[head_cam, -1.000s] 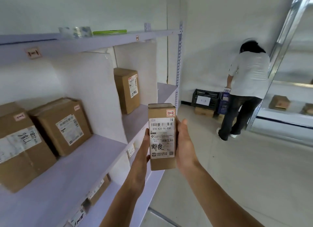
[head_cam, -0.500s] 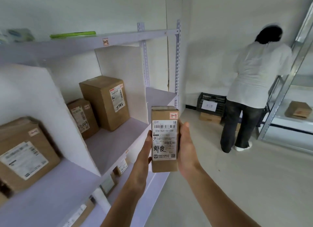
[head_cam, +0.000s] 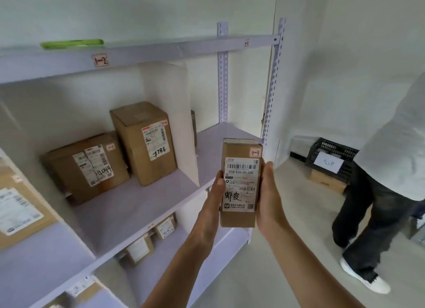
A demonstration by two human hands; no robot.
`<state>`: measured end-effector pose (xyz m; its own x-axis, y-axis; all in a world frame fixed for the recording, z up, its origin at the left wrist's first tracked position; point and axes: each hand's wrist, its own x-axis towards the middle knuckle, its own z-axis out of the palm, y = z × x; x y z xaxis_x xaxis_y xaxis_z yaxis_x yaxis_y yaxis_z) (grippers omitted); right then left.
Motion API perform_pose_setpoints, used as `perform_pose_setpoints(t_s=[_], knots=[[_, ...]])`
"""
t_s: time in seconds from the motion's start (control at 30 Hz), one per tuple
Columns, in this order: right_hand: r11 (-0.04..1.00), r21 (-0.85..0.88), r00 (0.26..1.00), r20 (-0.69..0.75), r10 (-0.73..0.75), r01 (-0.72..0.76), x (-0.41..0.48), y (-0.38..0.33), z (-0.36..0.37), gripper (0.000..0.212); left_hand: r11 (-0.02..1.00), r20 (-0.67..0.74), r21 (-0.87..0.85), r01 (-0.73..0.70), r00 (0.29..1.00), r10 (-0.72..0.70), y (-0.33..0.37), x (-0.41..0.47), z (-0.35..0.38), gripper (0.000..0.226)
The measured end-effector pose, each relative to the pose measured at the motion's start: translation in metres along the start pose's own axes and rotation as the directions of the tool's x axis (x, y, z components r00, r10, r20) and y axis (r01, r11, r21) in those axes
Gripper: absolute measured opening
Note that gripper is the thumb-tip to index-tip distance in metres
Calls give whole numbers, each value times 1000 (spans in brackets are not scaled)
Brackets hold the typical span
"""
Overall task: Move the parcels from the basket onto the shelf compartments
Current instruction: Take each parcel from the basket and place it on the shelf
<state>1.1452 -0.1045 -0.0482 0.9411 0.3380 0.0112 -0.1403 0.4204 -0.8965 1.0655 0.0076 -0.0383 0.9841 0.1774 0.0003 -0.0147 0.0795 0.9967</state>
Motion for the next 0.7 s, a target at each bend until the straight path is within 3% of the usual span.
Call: perform_pose_setpoints(t_s=[0.37, 0.7], knots=[[983, -180, 999, 42, 33, -25, 139, 9, -20, 77, 999, -112, -32, -36, 993, 33, -14, 127, 3, 33], [985, -169, 991, 121, 59, -38, 263, 4, -26, 69, 995, -171, -97, 1, 985, -18, -20, 244, -18, 33]])
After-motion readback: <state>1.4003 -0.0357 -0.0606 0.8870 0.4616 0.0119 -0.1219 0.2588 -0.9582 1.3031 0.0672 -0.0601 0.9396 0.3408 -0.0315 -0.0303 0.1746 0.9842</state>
